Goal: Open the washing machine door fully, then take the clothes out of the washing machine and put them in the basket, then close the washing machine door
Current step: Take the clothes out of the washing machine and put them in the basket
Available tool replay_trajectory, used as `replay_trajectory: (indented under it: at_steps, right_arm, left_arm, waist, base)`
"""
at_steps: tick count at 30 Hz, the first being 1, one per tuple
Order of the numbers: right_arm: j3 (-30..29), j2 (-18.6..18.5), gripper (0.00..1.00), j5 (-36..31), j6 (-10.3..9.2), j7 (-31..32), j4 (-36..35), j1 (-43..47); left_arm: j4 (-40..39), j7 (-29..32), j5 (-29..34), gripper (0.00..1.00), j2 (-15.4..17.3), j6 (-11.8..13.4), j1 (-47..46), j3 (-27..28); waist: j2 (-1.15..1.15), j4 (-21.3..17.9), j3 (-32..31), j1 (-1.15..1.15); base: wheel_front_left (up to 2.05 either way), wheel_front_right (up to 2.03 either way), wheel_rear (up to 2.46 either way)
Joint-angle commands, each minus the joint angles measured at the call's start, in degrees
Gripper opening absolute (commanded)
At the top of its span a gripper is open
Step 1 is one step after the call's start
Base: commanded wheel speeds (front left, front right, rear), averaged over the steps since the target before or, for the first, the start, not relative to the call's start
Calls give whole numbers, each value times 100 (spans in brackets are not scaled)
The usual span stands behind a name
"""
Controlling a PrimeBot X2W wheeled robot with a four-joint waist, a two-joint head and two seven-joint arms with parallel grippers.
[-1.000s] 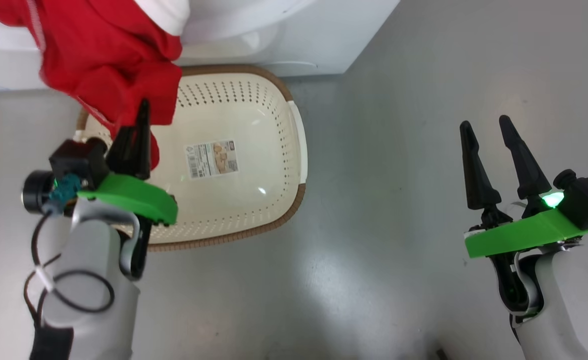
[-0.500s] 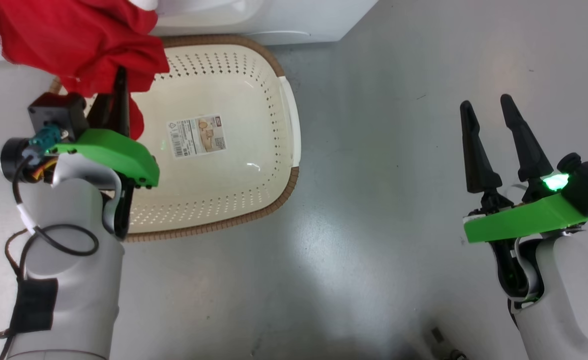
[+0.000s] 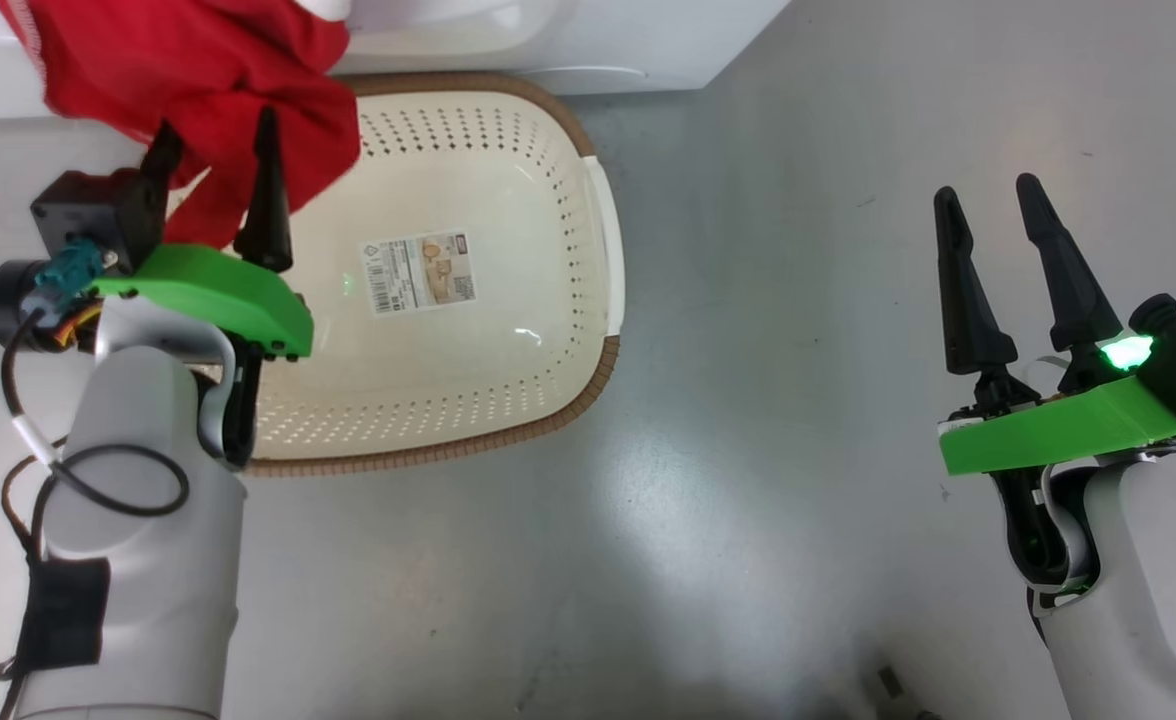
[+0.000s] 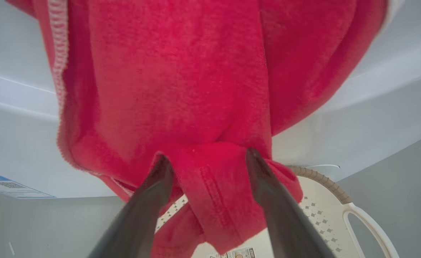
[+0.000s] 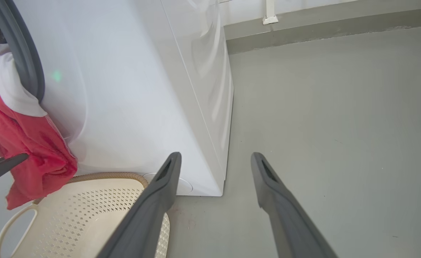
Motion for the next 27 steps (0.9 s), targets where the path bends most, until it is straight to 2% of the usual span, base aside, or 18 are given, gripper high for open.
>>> replay_trajectory:
  at_steps: [1,10,18,27]
  right_arm:
    - [83,-40,100,-59,34,-36,-133,76]
    - [67,-98,100,-72,34,-36,-128,89]
    - [50,-146,100,-84,34,-36,-113,147]
    - [52,-199,100,-82,34,-36,-98,283]
  left_arm:
    - [-254,-29,-39,100,148,-8,291,125]
    - [-897,-29,-94,100,118,-23,714,127]
    - [-1848,-29,-227,100,114,-27,1286,26]
    - [-2991,-29,-343,100,113,169,2150,18]
  waist:
    - [0,44,-23,0]
    - [0,147,-124,0]
    - [0,247,-249,0]
    - [0,286,-439,0]
  base:
    - [0,0,0]
    - [0,0,0]
    - [0,0,0]
    - [0,0,0]
